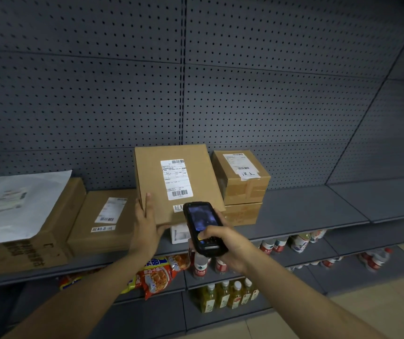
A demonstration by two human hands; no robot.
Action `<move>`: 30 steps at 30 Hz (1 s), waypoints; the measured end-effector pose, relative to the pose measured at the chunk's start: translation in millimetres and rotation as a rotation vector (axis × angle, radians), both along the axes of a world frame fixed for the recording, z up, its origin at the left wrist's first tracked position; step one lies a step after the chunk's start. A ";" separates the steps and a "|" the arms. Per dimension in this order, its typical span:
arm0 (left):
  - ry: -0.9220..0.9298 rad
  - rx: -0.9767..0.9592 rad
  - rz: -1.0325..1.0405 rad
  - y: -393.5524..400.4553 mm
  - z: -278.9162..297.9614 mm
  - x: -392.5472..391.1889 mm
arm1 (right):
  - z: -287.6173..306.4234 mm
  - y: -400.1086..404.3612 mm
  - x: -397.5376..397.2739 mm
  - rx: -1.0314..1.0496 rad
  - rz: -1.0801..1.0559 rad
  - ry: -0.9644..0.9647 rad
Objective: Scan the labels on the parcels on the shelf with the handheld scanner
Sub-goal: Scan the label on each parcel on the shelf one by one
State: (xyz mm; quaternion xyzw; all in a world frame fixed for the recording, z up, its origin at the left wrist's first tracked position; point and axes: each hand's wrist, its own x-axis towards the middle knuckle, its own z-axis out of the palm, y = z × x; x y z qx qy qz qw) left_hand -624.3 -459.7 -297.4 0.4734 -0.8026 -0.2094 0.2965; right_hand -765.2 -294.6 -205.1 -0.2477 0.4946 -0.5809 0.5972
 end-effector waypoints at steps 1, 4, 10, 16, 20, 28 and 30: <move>-0.010 0.020 -0.008 -7.3 0.6 -4.1 | -2.5 -7.2 -4.1 0.025 -0.019 0.011; -0.050 0.075 -0.043 -27.7 0.6 -15.8 | -10.5 -27.9 -16.8 0.086 -0.074 0.054; -0.117 0.148 -0.113 -63.0 -13.8 -35.7 | -23.1 -64.5 -35.8 0.141 -0.141 0.090; -0.117 0.272 -0.126 -84.3 -31.2 -46.4 | -38.1 -90.0 -41.7 0.199 -0.159 0.146; -0.096 0.339 -0.114 -95.3 -32.0 -51.8 | -46.7 -100.9 -42.8 0.217 -0.160 0.198; -0.087 0.343 -0.126 -102.3 -30.2 -60.0 | -52.6 -109.7 -46.0 0.203 -0.160 0.160; -0.089 0.336 -0.131 -103.4 -31.6 -59.8 | -53.7 -110.3 -47.1 0.204 -0.156 0.149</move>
